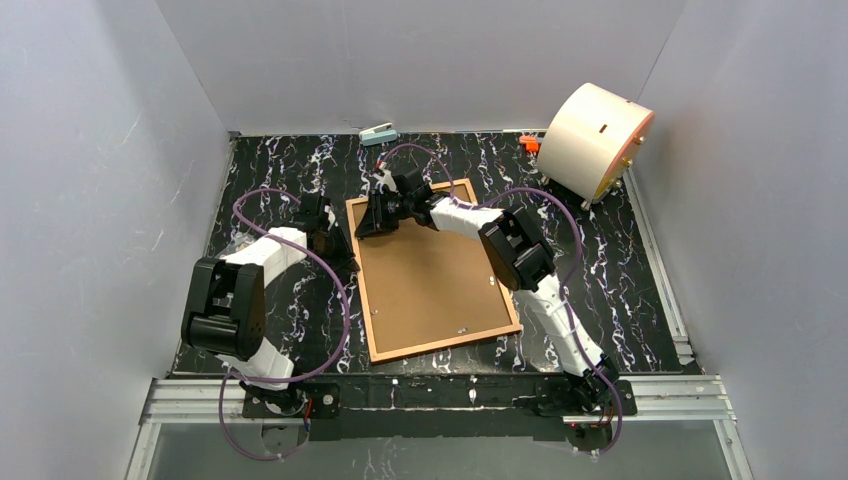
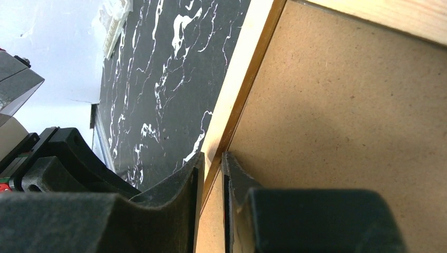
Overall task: Put the photo into the frame
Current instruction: Install the photo frame at the center of the board.
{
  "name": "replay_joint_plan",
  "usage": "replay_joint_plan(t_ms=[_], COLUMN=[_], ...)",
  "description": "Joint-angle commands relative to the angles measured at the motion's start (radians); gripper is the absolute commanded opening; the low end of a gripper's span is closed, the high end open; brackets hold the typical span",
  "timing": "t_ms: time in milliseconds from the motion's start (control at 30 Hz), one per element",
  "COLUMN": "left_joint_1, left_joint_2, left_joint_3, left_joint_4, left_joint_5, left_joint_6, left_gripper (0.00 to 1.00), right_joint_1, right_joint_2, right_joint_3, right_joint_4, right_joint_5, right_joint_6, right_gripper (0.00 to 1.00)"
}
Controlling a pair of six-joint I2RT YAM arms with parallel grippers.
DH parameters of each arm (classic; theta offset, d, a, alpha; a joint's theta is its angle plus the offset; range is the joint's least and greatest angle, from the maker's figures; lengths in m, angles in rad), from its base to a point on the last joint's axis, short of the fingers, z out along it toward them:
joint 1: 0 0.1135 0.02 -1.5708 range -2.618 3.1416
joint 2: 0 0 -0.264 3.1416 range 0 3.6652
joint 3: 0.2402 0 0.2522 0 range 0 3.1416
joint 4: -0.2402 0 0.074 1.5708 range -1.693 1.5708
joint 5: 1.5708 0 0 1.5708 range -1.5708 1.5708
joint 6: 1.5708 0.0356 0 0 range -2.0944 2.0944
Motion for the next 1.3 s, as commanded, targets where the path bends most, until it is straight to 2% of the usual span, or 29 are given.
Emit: replay_joint_plan(t_ms=[0, 133, 233, 400, 567, 767, 967, 1133, 1267], left_joint_1=[0.005, 0.004, 0.004, 0.005, 0.004, 0.004, 0.004, 0.004, 0.004], left_joint_2=[0.019, 0.005, -0.024, -0.078, -0.120, -0.180, -0.246, -0.273, -0.276], left_joint_3=[-0.001, -0.002, -0.002, 0.007, -0.017, -0.070, -0.149, -0.216, -0.252], left_joint_4=[-0.046, -0.044, -0.041, -0.037, -0.034, -0.021, -0.013, 0.027, 0.056], left_joint_5=[-0.081, -0.090, -0.087, -0.019, 0.012, 0.095, 0.096, 0.117, 0.144], left_joint_6=[0.028, 0.030, 0.027, 0.013, 0.017, 0.018, -0.012, -0.045, -0.050], left_gripper=[0.10, 0.10, 0.11, 0.13, 0.16, 0.24, 0.31, 0.32, 0.28], right_joint_1=[0.012, 0.008, -0.002, -0.024, -0.027, -0.018, 0.077, 0.188, 0.249], right_joint_2=[0.041, -0.016, -0.098, -0.201, -0.378, -0.554, -0.691, -0.720, -0.703], right_joint_3=[0.029, -0.003, -0.087, -0.199, -0.442, -0.729, -0.948, -0.996, -1.004], right_joint_4=[-0.100, -0.046, 0.031, 0.034, 0.084, 0.134, 0.233, 0.271, 0.322], right_joint_5=[-0.082, -0.068, -0.015, 0.067, 0.135, 0.108, 0.185, 0.328, 0.404], right_joint_6=[-0.022, -0.004, 0.060, 0.146, 0.181, 0.262, 0.409, 0.493, 0.543], right_gripper=[0.28, 0.30, 0.33, 0.33, 0.36, 0.42, 0.45, 0.46, 0.46])
